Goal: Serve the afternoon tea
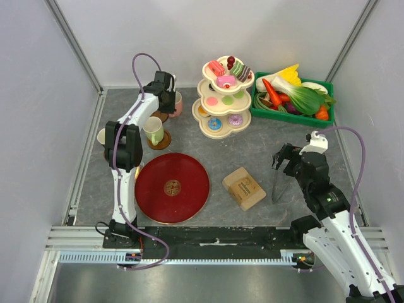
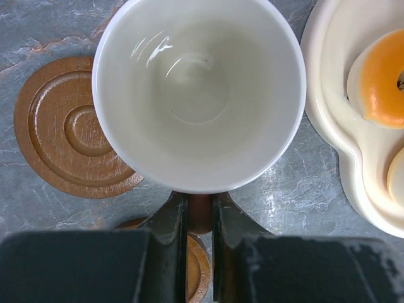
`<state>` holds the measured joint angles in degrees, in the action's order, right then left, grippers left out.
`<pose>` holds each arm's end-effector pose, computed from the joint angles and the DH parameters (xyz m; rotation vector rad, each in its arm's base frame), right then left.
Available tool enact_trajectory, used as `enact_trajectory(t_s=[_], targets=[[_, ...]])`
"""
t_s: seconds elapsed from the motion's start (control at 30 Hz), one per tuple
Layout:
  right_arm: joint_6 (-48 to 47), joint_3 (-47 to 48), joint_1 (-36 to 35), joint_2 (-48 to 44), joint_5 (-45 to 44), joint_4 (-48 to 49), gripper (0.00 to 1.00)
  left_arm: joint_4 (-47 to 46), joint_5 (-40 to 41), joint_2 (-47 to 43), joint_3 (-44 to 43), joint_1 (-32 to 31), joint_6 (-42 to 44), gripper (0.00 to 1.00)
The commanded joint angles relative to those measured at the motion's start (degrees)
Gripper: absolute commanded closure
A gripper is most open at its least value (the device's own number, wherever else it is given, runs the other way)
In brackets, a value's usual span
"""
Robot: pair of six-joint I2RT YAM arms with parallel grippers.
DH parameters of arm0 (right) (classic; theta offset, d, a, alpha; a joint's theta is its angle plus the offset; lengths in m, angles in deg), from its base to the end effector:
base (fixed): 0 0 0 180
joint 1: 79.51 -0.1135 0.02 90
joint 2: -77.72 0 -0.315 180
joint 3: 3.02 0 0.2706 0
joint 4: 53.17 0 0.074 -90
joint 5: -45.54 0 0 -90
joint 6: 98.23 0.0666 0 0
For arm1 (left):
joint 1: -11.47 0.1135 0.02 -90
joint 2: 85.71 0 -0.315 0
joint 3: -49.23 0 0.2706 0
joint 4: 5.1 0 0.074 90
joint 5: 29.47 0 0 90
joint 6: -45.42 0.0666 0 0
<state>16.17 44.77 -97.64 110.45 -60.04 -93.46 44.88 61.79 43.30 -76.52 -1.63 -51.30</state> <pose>0.1398 0.0270 0.2952 0.2816 1.9798 0.2043 0.5580 -0.1283 0.2302 0.1302 2.5001 -0.1160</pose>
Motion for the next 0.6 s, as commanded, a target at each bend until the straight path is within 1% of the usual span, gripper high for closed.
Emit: enact_trajectory(t_s=[0.0,0.33,0.43,0.57], targets=[[0.38,0.70,0.02,-0.04,-1.74,1.03,0.02,-2.18,1.82,-3.14,-2.89,0.10,1.19,0.98],[0.47,0.53,0.02,-0.21,-1.74,0.85,0.02,-7.72,9.99,-10.26,-1.40,0.10,-3.29,0.98],[0.56,0.53,-0.15,-0.21,-1.74,0.85,0.02,-9.21,10.52,-12.02,0.00,0.18,-3.47,0.98],[0.47,0.53,0.02,-0.12,-1.83,0.85,0.02,-8.95,13.33,-13.69,1.93,0.71,-5.49,0.98]])
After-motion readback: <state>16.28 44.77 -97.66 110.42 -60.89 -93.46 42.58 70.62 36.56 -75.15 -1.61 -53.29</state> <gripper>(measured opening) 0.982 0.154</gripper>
